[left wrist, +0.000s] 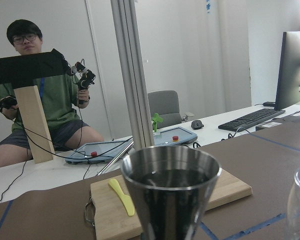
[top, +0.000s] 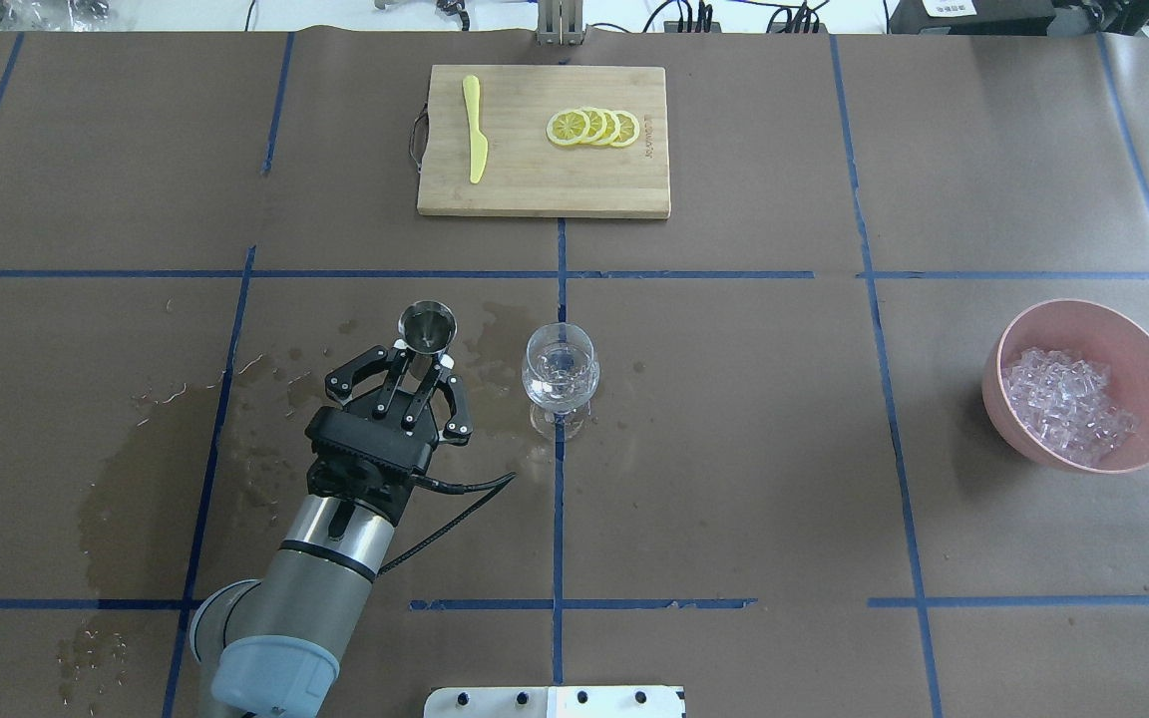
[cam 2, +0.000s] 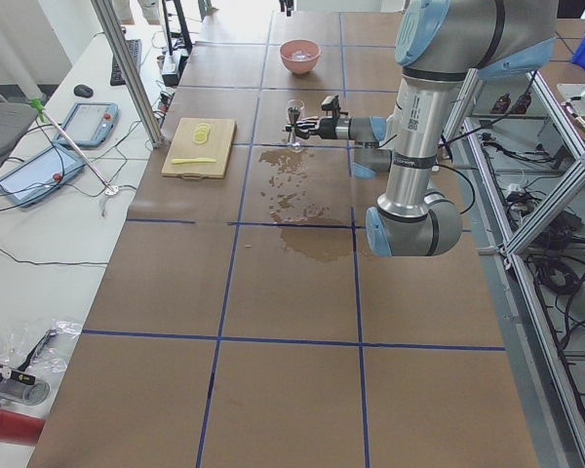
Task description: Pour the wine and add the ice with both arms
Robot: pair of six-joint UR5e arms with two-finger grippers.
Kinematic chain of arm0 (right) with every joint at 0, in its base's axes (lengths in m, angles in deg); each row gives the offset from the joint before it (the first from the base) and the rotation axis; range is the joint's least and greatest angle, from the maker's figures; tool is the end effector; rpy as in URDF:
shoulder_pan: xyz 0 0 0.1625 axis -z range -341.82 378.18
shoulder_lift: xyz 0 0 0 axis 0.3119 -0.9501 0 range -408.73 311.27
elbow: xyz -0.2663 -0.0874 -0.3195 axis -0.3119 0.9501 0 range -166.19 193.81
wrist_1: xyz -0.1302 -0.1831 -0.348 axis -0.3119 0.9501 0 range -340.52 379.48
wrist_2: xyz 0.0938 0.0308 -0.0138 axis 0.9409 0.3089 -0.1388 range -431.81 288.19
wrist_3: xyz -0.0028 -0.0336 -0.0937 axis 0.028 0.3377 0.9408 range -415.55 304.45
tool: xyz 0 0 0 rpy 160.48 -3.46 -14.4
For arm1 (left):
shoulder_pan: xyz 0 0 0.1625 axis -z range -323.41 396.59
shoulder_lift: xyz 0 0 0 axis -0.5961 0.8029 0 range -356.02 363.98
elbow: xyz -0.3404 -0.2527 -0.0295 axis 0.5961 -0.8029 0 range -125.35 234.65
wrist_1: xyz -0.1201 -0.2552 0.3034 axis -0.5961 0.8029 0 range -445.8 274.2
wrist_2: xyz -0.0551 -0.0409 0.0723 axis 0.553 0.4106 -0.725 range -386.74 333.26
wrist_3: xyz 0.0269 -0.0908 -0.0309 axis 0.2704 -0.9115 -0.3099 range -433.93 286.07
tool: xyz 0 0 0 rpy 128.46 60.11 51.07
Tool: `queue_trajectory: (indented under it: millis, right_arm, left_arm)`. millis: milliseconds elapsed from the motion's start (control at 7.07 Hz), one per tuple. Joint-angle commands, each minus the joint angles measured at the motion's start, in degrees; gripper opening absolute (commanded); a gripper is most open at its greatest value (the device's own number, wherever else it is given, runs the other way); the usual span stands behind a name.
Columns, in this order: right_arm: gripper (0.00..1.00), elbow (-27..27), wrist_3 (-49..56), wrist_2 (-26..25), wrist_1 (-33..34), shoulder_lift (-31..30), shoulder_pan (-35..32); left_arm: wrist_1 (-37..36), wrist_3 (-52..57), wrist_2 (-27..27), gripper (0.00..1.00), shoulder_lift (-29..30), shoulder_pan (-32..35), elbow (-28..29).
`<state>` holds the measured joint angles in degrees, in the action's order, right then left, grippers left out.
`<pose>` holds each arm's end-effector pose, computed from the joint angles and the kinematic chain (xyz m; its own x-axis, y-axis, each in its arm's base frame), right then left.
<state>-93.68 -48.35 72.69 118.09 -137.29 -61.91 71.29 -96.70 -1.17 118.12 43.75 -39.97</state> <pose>-0.0329 -0.4918 0.4991 0.5213 -0.3633 0.7722 0.2368 0.9309 0.2781 0.5181 -0.2899 0.2580 0.8314 0.2967 -0.4699 0.4588 0.1107 0.8816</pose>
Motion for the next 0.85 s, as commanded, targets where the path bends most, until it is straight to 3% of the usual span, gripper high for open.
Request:
queue_trajectory:
  millis: [0,141,565,707]
  right_arm:
    - [1.00,0.0,-0.1,0.0,0.0,0.0,0.0]
    - [1.00,0.0,-0.1,0.0,0.0,0.0,0.0]
    - [1.00,0.2,-0.1,0.0,0.0,0.0,0.0]
    - [1.00,0.2,-0.1,-0.1,0.0,0.0,0.0]
  left_arm:
    - [-1.3,8.9,0.0,0.00,0.7,1.1,-0.7]
    - [-3.6,15.5,-0.1,0.00,1.6,0.9,-0.9]
    - [-17.1,18.0,-0.1,0.00,6.2,0.5,-0.9]
    - [-18.5,23.1,-0.1,0.00,6.7,0.5,-1.4]
